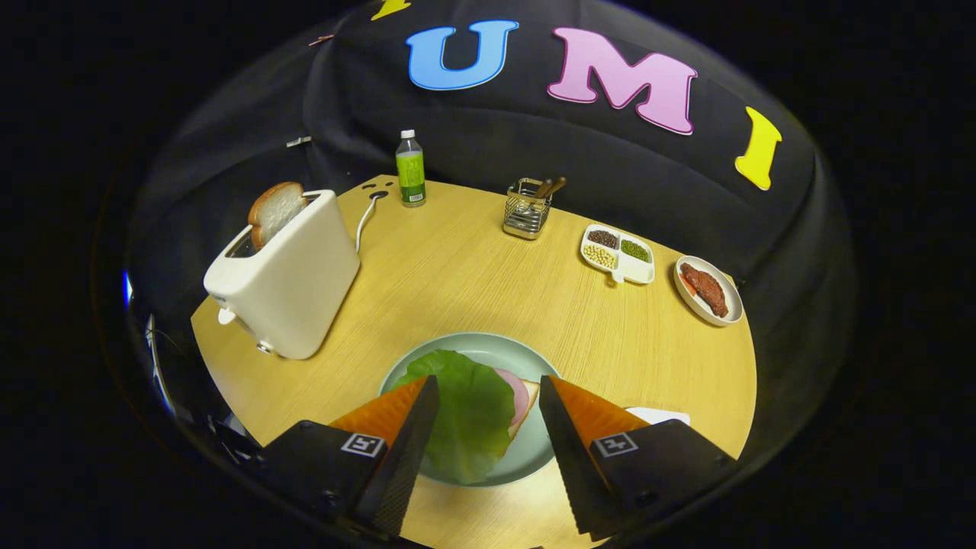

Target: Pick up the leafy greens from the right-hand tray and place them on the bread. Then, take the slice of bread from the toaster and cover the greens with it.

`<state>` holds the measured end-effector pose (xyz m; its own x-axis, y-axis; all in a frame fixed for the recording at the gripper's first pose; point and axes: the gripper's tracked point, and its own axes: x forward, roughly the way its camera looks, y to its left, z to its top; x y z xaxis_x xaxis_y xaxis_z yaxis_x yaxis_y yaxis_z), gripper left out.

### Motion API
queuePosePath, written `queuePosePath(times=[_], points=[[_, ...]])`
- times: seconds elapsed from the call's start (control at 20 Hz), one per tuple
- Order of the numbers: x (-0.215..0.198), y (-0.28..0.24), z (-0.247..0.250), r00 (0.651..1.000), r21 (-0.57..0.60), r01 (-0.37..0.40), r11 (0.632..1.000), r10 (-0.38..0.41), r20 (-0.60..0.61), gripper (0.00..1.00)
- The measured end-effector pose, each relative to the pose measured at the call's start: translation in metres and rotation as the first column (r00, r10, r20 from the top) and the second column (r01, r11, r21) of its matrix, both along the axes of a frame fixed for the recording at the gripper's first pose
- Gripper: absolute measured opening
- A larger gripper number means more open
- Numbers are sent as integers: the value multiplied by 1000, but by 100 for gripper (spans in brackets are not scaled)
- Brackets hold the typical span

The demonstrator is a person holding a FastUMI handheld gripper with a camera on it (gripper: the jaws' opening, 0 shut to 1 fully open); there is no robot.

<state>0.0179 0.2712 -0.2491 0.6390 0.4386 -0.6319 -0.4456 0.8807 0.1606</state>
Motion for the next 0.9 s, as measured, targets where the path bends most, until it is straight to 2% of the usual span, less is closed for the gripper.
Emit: queuePosePath(times=[0.25, 0.45, 0.65, 0.9], points=[[-8, -3, 17, 1000, 28, 1, 1000, -2, 30, 90], [-13, 6, 68, 994, 128, -10, 992, -4, 105, 90], [-14, 26, 131, 977, 182, -59, 981, 19, 212, 89], [-19, 82, 192, 950, 235, -155, 959, 80, 301, 89]])
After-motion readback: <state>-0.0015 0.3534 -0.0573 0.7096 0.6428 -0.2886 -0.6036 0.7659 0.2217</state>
